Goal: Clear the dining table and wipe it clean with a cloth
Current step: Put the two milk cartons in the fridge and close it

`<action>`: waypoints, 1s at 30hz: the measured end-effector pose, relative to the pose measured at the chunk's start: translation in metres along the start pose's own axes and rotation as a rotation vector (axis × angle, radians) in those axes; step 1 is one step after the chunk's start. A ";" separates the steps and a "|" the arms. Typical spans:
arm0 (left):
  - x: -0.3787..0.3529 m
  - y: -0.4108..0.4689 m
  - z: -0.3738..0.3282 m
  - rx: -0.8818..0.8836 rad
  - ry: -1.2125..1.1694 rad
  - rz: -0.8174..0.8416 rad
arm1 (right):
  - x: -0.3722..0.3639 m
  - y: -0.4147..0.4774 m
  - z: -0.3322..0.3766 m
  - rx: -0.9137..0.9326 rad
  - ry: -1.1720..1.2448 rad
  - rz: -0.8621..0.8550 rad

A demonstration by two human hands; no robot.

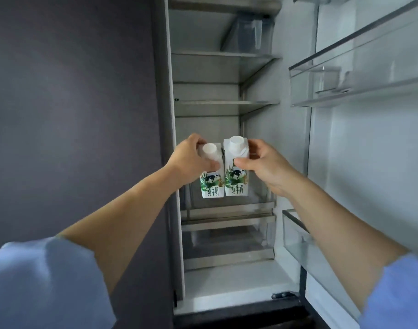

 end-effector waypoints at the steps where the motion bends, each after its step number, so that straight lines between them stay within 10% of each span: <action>1: -0.004 0.018 0.004 0.008 -0.014 -0.004 | 0.008 0.018 -0.008 -0.001 0.003 -0.004; 13: -0.043 0.228 0.066 0.132 -0.157 -0.057 | 0.075 0.230 -0.108 -0.036 0.051 0.018; 30: -0.064 0.307 0.143 0.194 -0.070 -0.075 | 0.071 0.306 -0.182 -0.090 0.050 -0.024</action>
Point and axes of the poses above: each hand's wrist, its own y-axis towards the middle knuckle, its own x-axis out of the back of the hand, z = x × y, the point moved 3 cm from there along y, towards the middle knuckle, and after that the axes turned 11 degrees about z, right-handed, at the moved point
